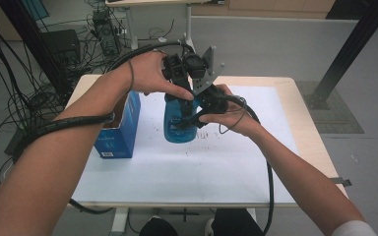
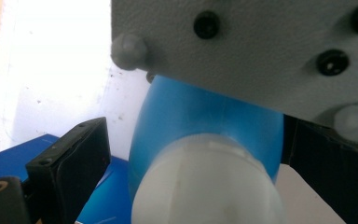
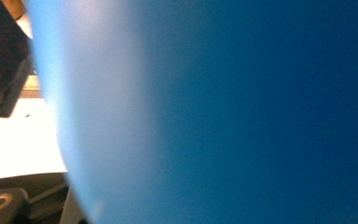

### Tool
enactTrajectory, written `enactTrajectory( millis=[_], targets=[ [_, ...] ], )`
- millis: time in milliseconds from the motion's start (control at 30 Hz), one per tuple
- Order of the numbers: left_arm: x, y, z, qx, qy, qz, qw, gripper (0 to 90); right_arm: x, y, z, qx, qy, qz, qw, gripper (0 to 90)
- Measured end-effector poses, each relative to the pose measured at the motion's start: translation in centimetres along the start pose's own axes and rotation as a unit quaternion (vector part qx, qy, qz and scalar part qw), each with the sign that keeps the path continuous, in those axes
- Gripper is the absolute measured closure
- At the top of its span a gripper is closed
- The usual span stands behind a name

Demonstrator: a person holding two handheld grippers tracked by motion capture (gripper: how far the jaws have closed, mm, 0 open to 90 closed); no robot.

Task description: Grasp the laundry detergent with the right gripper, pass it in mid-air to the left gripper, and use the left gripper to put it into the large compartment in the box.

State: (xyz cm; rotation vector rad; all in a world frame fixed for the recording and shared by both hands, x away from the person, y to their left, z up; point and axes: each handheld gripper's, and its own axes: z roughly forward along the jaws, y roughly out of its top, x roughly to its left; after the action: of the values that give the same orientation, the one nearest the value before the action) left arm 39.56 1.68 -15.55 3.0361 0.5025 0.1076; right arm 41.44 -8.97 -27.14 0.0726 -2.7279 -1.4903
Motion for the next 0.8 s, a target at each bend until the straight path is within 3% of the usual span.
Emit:
enactTrajectory(
  millis=[800],
  targets=[
    [-0.05,0.10,0.20,0.005,0.002,0.004,1.0000,5.5,-0.04,-0.03,-0.08,-0.001,0.000,-0.002,1.0000,43.6]
  ],
)
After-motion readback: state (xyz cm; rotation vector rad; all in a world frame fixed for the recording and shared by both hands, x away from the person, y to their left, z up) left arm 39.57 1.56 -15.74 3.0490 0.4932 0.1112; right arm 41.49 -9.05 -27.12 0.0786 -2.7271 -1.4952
